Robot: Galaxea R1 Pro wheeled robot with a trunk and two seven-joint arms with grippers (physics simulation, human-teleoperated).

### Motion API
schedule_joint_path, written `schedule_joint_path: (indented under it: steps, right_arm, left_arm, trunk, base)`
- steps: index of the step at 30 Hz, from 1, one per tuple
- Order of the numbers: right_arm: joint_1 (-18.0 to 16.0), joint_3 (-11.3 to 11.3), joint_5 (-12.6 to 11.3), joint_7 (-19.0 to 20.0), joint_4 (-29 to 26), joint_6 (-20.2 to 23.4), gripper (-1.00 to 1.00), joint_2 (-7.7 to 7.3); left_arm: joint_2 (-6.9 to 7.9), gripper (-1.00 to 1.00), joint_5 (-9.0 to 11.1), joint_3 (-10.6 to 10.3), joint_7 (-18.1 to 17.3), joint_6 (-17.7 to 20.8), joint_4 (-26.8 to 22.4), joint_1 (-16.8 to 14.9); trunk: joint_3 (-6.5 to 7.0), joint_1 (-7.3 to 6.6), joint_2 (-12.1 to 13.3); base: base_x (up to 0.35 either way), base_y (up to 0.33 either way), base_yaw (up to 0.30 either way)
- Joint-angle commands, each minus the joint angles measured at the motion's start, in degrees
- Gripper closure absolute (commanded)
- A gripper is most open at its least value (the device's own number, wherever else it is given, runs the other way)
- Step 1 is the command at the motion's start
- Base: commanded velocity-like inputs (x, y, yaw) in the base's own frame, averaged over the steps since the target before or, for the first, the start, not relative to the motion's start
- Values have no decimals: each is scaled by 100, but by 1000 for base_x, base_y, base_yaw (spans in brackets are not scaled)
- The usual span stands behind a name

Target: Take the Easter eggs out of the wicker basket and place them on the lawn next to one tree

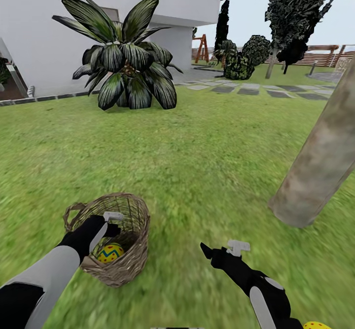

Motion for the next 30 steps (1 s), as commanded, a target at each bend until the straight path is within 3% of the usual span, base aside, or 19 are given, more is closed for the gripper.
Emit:
schedule_joint_path:
  steps: [1,21,30]
  right_arm:
    - [-2,-6,-12,12,-9,29,-100,3]
    - [-2,-11,-13,12,-15,27,-100,0]
    - [-2,-13,-12,12,-15,27,-100,-2]
  left_arm:
    - [6,-100,62,-37,46,28,-11,-2]
    - [9,-100,74,-21,22,66,-8,-2]
    - [8,-100,95,-14,19,288,-10,-2]
  trunk:
    - [-5,-1,-2]
    - [-5,-1,-2]
    - [-5,-1,-2]
  base:
    - [3,67,0]
    - [51,39,0]
    - [72,1,0]
